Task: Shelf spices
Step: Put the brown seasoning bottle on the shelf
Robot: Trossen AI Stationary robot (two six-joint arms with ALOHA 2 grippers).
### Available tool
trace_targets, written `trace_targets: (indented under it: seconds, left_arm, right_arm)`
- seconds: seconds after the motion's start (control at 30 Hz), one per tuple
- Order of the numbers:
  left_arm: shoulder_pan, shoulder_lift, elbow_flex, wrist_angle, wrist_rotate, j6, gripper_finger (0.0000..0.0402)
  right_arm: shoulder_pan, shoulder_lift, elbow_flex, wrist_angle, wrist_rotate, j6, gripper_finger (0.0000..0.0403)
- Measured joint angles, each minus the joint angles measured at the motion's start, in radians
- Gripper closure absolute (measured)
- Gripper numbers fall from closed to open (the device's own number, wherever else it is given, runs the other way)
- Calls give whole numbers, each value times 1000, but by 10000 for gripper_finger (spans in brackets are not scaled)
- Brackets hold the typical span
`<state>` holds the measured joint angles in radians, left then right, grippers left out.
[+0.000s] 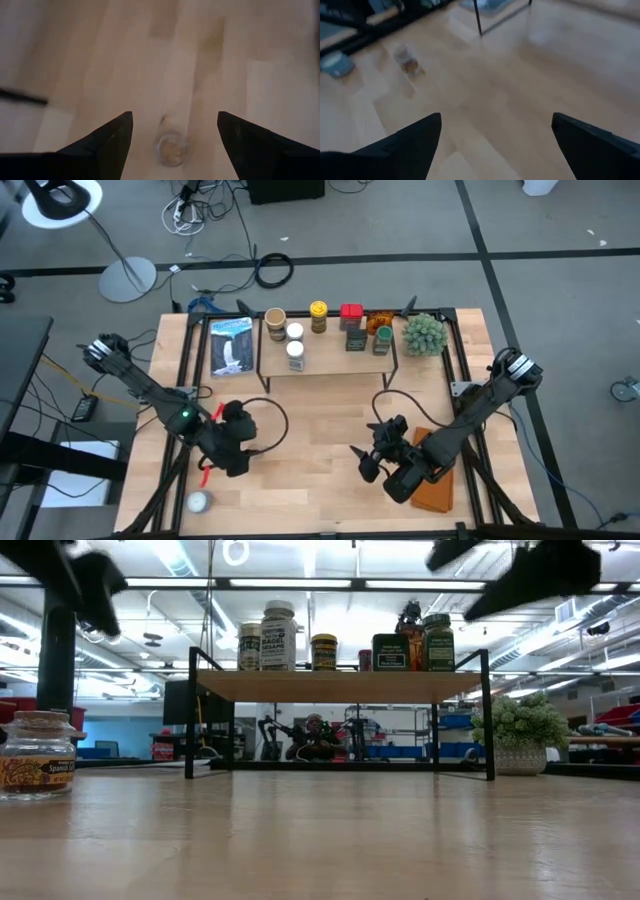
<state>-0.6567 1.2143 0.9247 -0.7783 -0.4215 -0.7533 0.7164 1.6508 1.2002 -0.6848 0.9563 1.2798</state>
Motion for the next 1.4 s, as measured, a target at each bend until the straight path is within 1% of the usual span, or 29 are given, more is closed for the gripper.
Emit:
trace_targets:
  seconds: [0.07,0.23,0.33,0.47,0.63,0.93,1.07,1.13,1.3,1.4]
  left_arm:
    - [1,3,-24,-21,8,-40,106]
    - [0,4,-98,-11,48,-203,106]
    - [0,3,-130,45,80,-251,106]
    - [0,4,-158,113,104,-253,106]
    - [2,4,-201,118,123,-300,106]
    - [2,7,-256,230,141,-301,106]
    - [2,61,-262,229,162,-288,106]
    - [2,98,-261,259,176,-268,106]
    - [2,184,-261,284,174,-241,106]
    - [2,208,-261,288,171,-239,116]
  right_arm:
    - [-7,0,-34,37,-39,8,25]
    - [-12,0,-77,109,-146,68,24]
    - [7,0,-79,133,-177,79,23]
    - [40,0,-80,156,-160,80,24]
    - [70,0,-80,175,-154,80,25]
    - [82,0,-80,177,-141,98,25]
    - [82,0,-80,179,-140,98,26]
    - [82,0,-80,182,-140,98,26]
    - [82,0,-80,186,-140,98,24]
    - [82,0,-80,190,-140,98,23]
